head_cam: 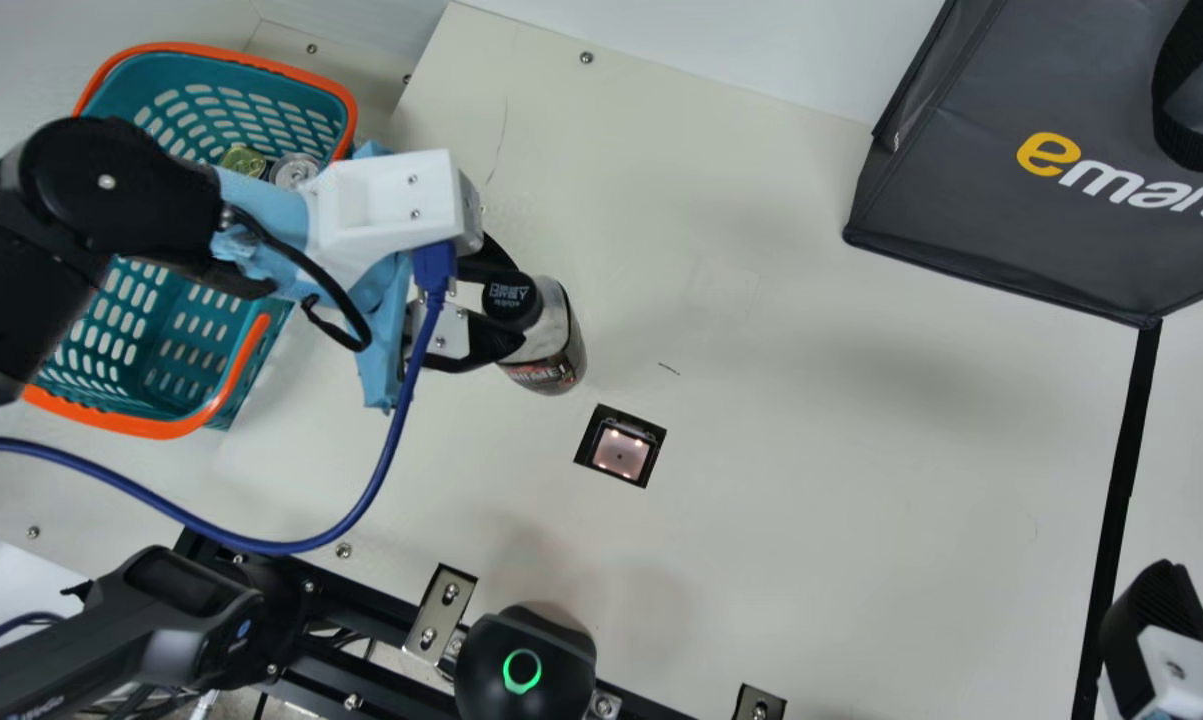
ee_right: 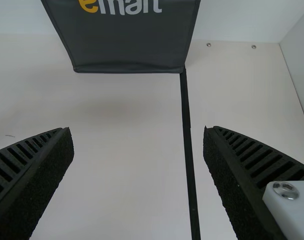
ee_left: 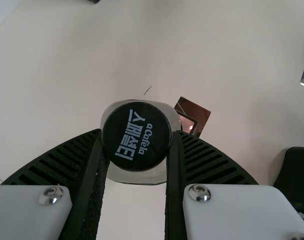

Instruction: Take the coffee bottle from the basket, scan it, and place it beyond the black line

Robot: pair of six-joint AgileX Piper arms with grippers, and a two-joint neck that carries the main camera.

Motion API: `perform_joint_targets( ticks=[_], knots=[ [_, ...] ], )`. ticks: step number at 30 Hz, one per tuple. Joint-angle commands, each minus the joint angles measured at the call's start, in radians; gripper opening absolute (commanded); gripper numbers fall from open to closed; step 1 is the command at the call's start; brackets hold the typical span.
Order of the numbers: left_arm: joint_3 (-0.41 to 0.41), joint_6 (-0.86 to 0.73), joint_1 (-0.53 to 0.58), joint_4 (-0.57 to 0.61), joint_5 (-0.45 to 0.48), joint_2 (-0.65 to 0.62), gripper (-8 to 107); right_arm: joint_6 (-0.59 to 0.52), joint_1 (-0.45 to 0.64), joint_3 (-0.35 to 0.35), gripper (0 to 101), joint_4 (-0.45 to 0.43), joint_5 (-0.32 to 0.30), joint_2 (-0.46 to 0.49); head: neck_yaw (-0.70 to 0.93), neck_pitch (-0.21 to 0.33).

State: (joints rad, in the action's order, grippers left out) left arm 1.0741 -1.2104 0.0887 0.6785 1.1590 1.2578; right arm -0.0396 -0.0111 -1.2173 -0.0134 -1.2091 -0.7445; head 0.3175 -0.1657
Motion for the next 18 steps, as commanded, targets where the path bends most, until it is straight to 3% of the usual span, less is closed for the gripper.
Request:
perform_joint_targets(
  ticks=[1,18],
  knots=[
    [-0.004,-0.003,0.008,-0.002,-0.008,0.004,10,0.0,0.0,0.0,91,0.0,0.0,0.0,0.004,0.027],
    [-0.038,-0.089,0.054,-0.003,-0.065,0.062,10,0.0,0.0,0.0,91,0.0,0.0,0.0,0.004,0.027]
  ],
)
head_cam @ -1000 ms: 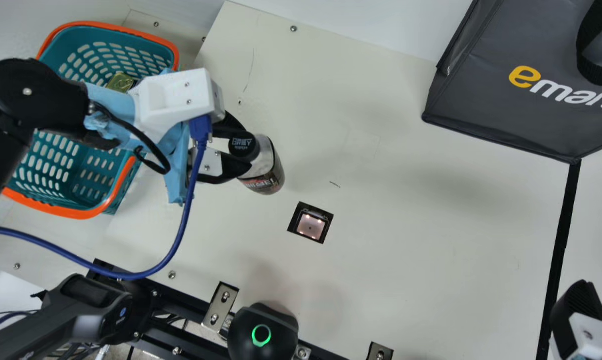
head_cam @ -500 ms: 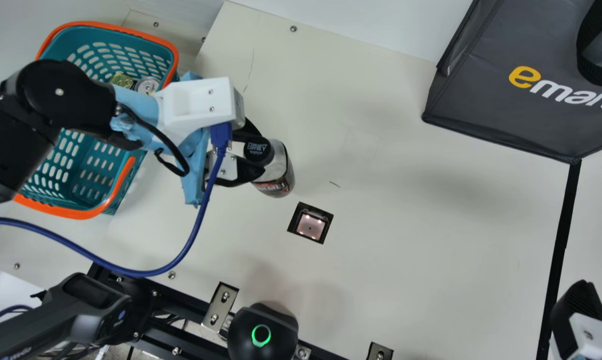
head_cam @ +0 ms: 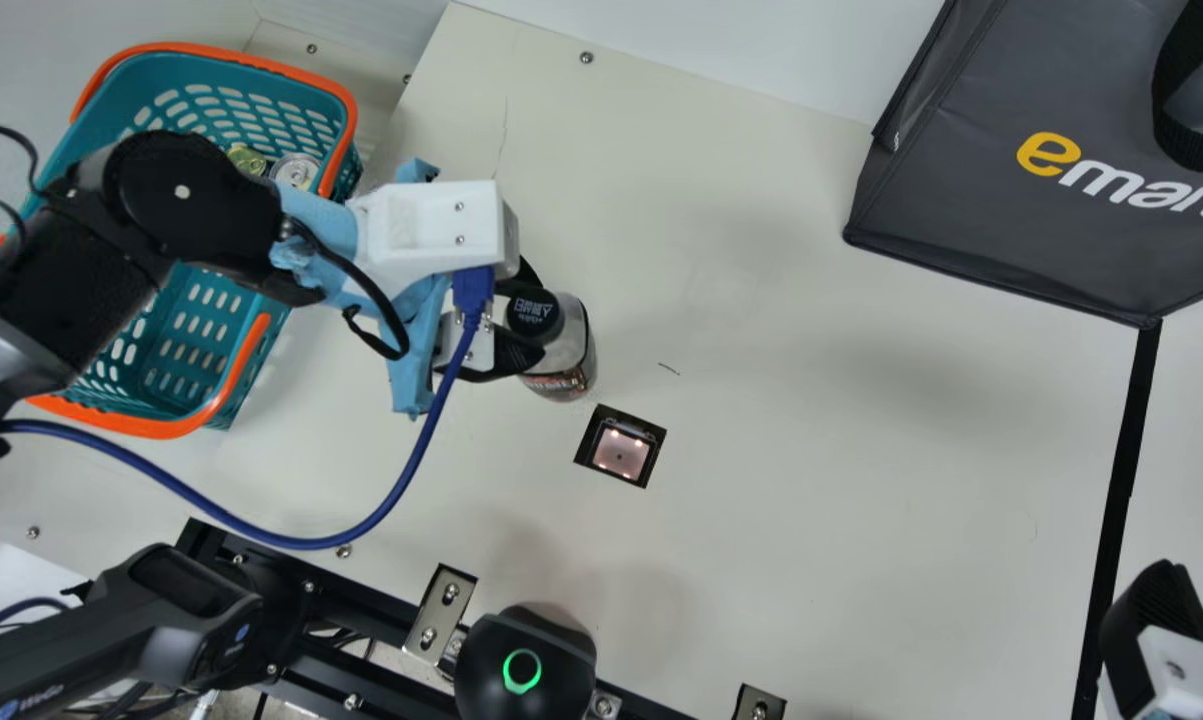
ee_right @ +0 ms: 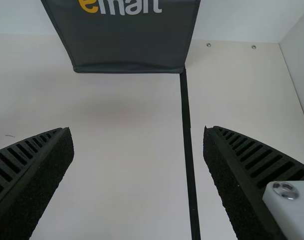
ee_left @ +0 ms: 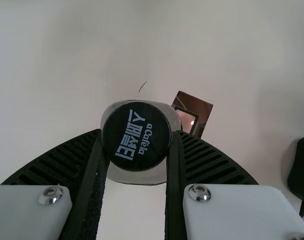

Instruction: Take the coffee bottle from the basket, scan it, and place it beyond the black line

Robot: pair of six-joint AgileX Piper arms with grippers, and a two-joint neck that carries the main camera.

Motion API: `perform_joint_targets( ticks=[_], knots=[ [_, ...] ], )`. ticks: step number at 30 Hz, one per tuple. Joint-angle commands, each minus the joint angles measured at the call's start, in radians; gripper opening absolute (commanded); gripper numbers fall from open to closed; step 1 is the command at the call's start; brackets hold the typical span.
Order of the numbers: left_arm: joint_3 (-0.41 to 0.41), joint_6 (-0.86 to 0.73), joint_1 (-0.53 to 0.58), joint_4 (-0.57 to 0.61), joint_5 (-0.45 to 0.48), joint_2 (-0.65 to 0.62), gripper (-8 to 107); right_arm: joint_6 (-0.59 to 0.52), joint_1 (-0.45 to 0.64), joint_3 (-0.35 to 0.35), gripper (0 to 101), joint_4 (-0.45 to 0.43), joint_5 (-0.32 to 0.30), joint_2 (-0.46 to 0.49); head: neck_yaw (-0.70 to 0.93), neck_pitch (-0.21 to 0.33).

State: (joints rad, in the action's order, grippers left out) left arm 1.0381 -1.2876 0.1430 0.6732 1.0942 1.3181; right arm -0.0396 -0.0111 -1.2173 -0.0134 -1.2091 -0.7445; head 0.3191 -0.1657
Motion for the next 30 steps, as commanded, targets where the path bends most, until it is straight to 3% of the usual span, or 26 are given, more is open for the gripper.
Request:
perform_joint_targets(
  ticks=[1,30],
  knots=[
    [-0.002,-0.02,0.0,0.003,-0.001,0.006,10,0.0,0.0,0.0,91,0.0,0.0,0.0,0.002,0.027],
    [0.05,-0.187,0.003,0.011,0.032,0.106,10,0.0,0.0,0.0,91,0.0,0.0,0.0,0.002,0.027]
  ],
)
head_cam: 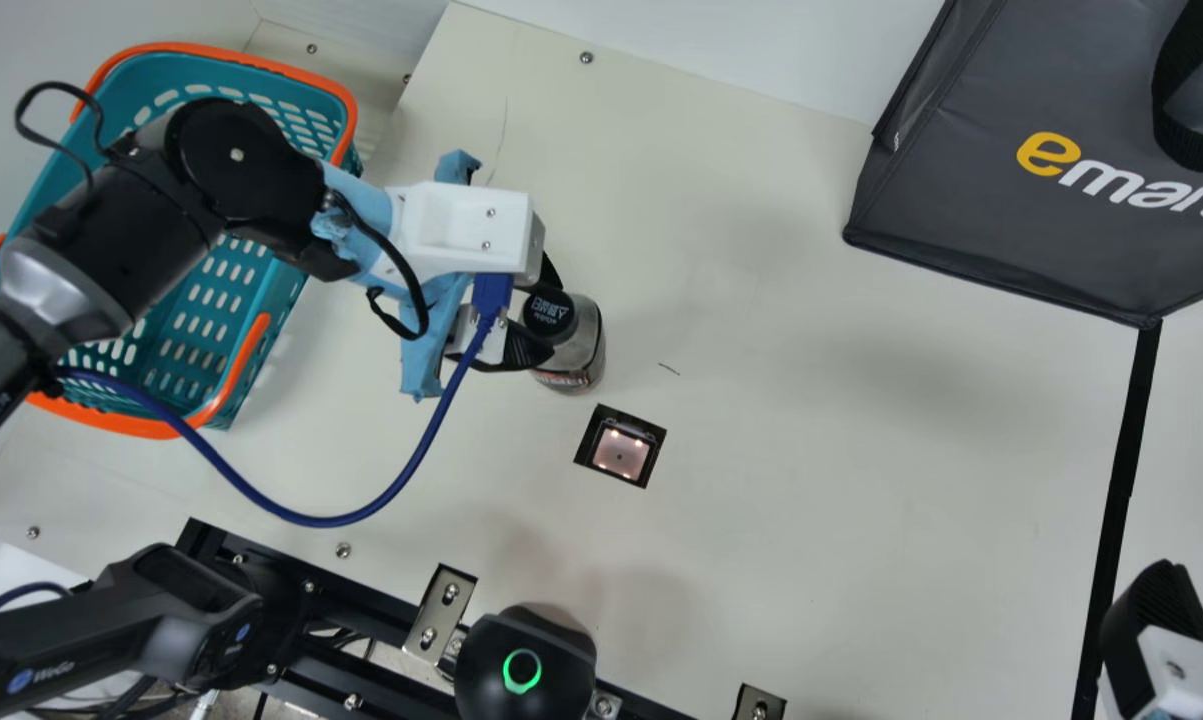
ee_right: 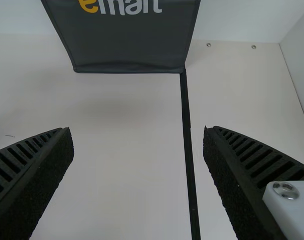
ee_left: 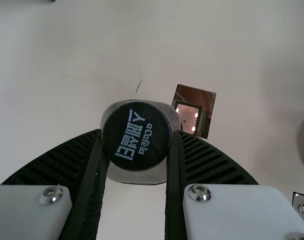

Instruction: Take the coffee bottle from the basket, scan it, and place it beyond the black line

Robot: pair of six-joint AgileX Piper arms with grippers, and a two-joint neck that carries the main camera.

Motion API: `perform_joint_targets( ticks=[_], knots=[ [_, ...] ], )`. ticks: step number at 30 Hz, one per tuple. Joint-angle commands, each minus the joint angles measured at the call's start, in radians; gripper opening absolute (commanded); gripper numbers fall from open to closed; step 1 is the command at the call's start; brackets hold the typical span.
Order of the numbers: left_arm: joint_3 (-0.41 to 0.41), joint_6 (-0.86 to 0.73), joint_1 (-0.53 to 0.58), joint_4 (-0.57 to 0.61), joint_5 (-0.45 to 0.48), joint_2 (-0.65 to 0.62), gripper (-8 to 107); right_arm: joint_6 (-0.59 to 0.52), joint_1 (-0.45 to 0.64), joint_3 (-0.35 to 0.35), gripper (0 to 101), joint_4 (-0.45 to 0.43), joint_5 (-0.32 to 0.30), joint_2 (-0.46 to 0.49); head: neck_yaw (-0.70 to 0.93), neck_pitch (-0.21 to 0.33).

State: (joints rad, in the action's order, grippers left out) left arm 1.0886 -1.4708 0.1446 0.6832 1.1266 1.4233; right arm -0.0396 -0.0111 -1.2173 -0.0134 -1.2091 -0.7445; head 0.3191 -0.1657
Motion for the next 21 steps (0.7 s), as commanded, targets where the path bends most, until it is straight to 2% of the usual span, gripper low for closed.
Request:
perform_joint_targets(
  ticks=[1,15,21],
  knots=[
    [-0.001,-0.008,0.002,0.001,0.002,0.001,10,0.0,0.0,0.0,91,0.0,0.0,0.0,0.002,0.027],
    [-0.009,-0.044,0.01,0.007,0.0,0.003,10,0.0,0.0,0.0,91,0.0,0.0,0.0,0.002,0.027],
    [-0.01,-0.047,0.013,0.006,0.0,0.004,30,0.0,0.0,0.0,91,0.0,0.0,0.0,0.002,0.027]
  ],
)
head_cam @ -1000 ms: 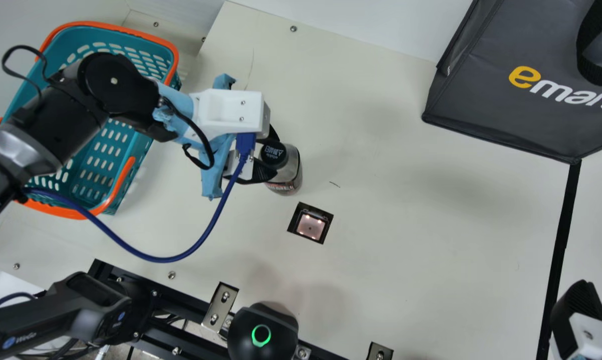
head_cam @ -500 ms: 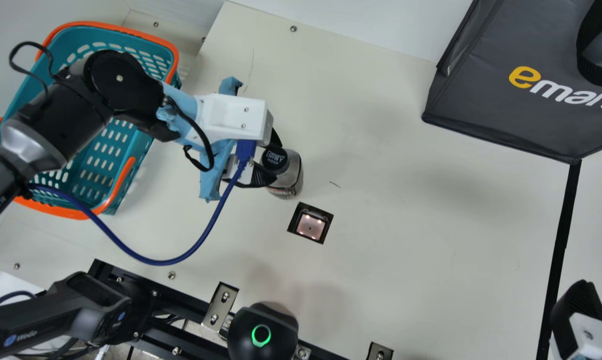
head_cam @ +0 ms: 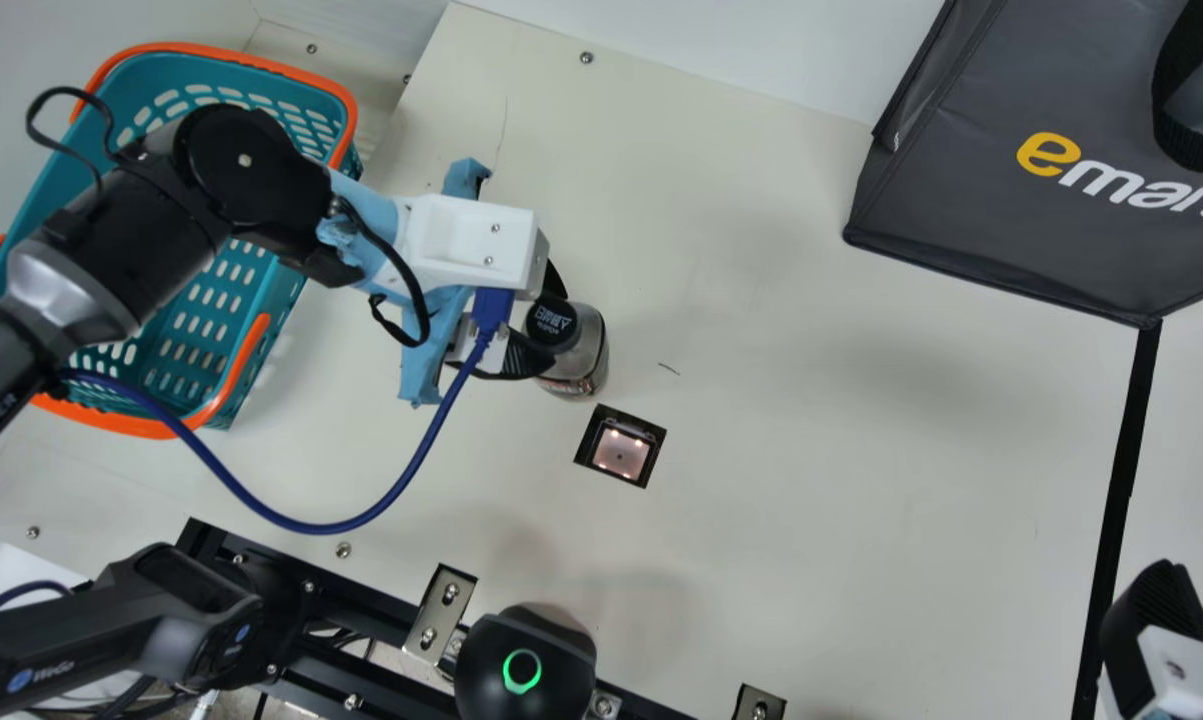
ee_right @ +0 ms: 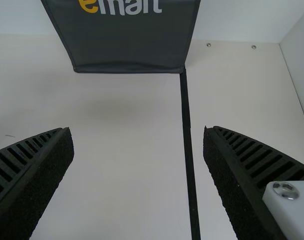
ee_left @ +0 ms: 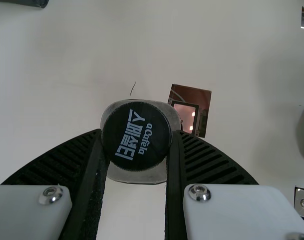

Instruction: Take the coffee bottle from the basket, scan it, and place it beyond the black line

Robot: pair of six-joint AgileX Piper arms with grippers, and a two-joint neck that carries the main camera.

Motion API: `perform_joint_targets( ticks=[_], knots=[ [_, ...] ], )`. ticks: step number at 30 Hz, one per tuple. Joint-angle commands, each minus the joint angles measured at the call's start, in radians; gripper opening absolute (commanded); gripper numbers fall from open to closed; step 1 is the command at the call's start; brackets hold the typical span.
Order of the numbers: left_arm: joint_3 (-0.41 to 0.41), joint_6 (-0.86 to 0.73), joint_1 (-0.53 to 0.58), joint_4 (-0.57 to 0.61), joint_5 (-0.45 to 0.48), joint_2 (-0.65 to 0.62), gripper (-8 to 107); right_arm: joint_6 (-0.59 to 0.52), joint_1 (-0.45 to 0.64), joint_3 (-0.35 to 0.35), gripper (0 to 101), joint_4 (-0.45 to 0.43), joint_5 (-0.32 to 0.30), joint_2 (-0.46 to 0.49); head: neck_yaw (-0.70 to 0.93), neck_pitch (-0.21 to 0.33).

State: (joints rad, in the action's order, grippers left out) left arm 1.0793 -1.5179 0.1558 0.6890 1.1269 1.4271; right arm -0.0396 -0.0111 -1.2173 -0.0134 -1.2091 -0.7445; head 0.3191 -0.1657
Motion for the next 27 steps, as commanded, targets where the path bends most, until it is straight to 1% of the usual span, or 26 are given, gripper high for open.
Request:
perform_joint_targets(
  ticks=[1,18,27],
  knots=[
    [0.0,0.0,0.002,0.0,-0.001,0.001,34,0.0,0.0,0.0,91,0.0,0.0,0.0,0.002,0.027],
    [0.005,0.016,0.01,-0.003,-0.008,0.007,90,0.0,0.0,0.0,91,0.0,0.0,0.0,0.002,0.027],
    [0.014,0.028,0.006,-0.004,-0.009,0.009,90,0.0,0.0,0.0,91,0.0,-0.001,0.0,0.002,0.027]
  ],
)
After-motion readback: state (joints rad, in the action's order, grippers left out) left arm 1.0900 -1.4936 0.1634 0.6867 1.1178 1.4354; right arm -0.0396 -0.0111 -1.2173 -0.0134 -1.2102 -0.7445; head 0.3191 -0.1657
